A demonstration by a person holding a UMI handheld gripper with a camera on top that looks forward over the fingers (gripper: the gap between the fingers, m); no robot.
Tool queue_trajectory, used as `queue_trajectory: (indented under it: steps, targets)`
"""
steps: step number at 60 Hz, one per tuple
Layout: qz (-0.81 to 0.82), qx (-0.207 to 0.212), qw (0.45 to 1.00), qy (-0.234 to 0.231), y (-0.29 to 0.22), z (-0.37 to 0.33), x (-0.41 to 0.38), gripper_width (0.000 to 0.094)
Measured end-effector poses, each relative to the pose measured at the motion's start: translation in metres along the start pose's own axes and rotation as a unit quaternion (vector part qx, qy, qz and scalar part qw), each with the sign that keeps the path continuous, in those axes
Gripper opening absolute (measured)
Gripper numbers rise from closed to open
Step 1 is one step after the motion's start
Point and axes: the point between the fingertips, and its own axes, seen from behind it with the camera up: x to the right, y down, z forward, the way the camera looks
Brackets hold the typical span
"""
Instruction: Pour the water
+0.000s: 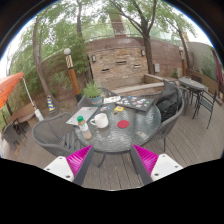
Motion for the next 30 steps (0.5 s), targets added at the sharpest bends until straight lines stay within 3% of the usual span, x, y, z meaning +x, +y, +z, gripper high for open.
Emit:
queue_trajectory:
  steps: [11, 30]
  targets:
    - [-0.011, 0.005, 0.999, 0.029, 0.004, 0.006, -0.008, 0.0837]
    - [-0.033, 0.026, 0.996, 0.075, 0.004, 0.041, -0.093, 0.0837]
